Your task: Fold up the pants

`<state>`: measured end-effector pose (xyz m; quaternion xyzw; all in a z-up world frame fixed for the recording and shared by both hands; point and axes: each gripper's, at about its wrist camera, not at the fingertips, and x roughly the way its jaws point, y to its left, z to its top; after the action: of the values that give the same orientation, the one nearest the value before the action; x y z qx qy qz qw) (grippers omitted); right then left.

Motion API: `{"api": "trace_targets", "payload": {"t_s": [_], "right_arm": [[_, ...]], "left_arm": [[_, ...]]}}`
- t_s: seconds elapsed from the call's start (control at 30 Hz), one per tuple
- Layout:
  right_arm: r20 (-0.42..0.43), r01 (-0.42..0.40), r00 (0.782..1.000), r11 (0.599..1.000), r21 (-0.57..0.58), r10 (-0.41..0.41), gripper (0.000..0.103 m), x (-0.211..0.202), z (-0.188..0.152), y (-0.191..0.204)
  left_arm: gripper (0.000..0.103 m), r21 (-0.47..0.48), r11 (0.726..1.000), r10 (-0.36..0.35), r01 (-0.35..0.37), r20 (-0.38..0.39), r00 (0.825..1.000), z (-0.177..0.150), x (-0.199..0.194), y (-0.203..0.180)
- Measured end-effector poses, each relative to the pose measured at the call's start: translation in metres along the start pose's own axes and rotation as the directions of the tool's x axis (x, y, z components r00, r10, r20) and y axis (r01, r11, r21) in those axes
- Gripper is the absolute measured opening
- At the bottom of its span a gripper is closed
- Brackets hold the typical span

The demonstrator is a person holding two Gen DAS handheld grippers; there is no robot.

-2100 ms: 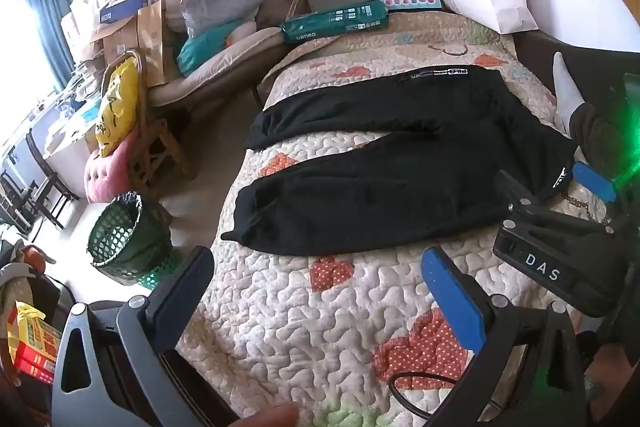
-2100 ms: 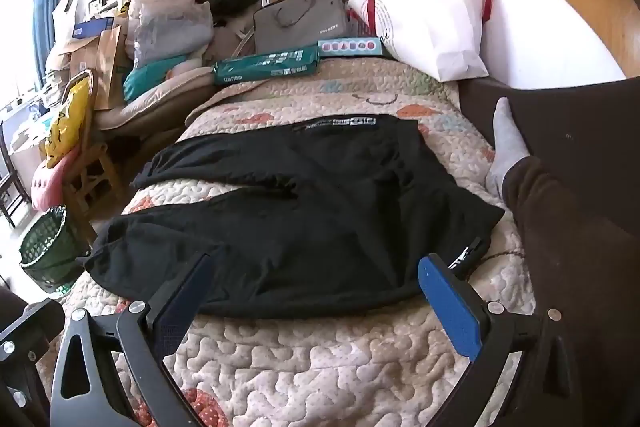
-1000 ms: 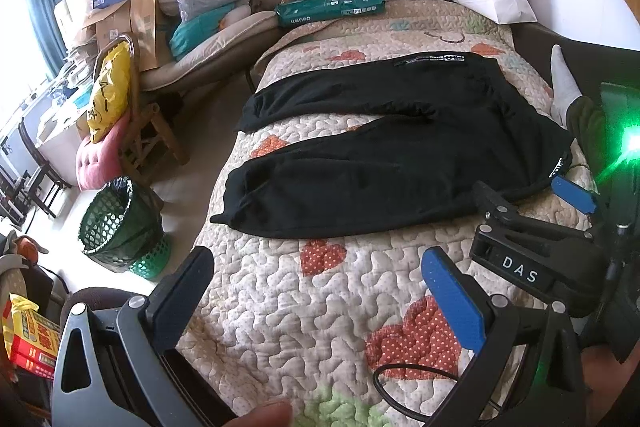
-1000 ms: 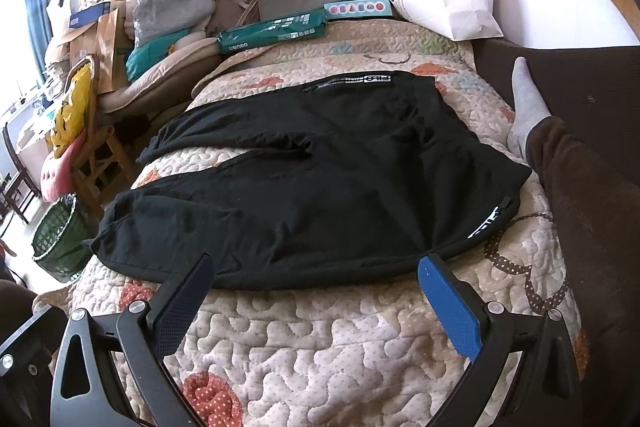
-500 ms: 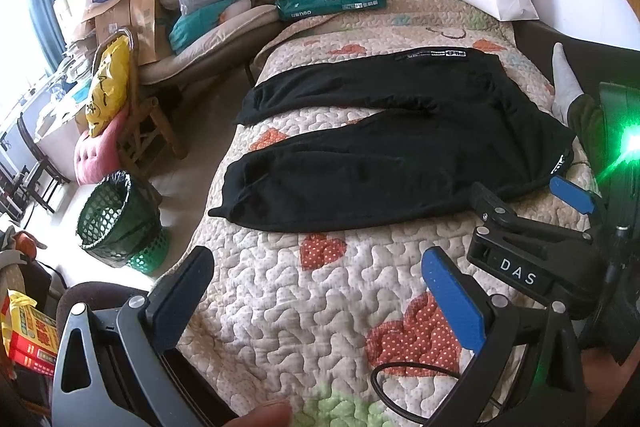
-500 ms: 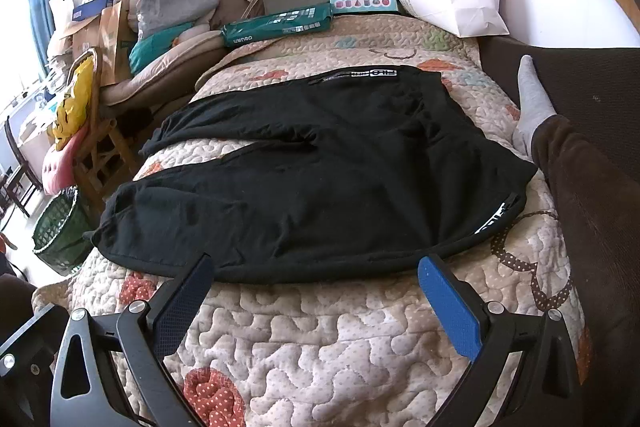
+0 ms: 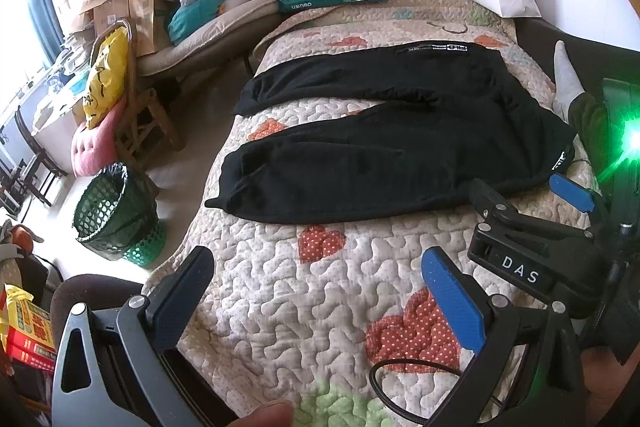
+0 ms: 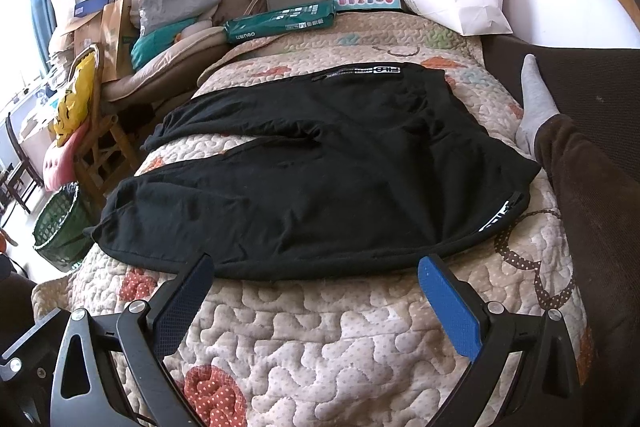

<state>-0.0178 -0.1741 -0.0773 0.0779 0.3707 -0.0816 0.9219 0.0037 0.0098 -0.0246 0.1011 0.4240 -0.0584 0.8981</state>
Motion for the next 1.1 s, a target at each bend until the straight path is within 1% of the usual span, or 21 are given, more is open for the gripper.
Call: {"api": "trace_targets", "payload": {"t_s": [0.27, 1.1], "right_arm": [[-0.014, -0.005, 1.0, 1.0, 0.007, 0.005, 0.103, 0.0018, -0.0023, 0.0], [-0.019, -0.007, 1.0, 1.0, -0.002, 0.007, 0.103, 0.0034, -0.0039, 0.0017]], "left_arm": [[0.103, -0.011, 1.0, -0.005, 0.004, -0.017, 1.0, 0.0001, 0.003, 0.0021], [0.103, -0.01, 1.0, -0.005, 0.005, -0.019, 1.0, -0.0024, 0.0056, 0.0033]]}}
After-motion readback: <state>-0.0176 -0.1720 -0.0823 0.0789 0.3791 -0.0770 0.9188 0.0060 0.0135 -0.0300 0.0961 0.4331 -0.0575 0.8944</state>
